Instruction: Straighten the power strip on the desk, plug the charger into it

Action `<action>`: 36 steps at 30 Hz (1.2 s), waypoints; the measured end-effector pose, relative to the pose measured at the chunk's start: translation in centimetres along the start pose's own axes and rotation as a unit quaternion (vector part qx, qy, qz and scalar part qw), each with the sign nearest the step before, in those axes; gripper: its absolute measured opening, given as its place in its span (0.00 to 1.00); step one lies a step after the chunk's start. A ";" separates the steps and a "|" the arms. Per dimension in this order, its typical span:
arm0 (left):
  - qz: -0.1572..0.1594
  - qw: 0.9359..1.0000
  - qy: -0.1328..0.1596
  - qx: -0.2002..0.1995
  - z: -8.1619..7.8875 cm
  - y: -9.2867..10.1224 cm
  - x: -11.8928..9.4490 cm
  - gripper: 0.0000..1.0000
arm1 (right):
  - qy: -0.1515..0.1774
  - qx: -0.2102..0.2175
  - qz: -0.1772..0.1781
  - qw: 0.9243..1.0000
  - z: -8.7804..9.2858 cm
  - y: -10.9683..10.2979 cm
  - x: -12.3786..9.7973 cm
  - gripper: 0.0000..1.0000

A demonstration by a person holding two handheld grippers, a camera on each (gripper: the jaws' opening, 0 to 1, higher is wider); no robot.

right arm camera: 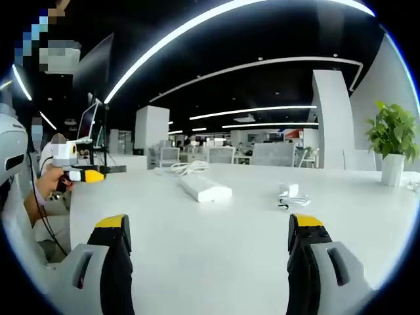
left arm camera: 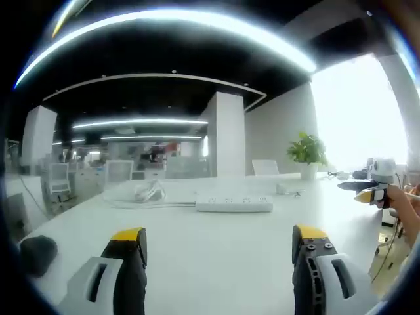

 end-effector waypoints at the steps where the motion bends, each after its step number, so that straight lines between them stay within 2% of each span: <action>1: 0.000 1.000 0.001 -0.001 0.0 0.0 0.0 0.94 | 0.000 -0.002 -0.002 1.000 0.0 -0.1 0.0 0.99; 16: 0.002 1.000 0.007 -0.001 -0.2 0.0 0.0 0.94 | 0.007 -0.001 0.012 1.000 -0.4 0.4 -0.9 0.99; 36: 0.006 1.000 0.004 -0.003 0.0 -0.1 0.3 0.95 | 0.008 0.004 -0.006 1.000 -0.9 0.0 -0.4 1.00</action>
Point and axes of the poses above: the point that each gripper's makers call its tool centre point, and the gripper's own axes: x roughly forward along the fingers, y roughly to its right, z roughly out of its underside, the point moved 10 cm from there along -x, roughly backward along the fingers, and after that the axes turned 6 degrees about -z, right-handed, at the moved point
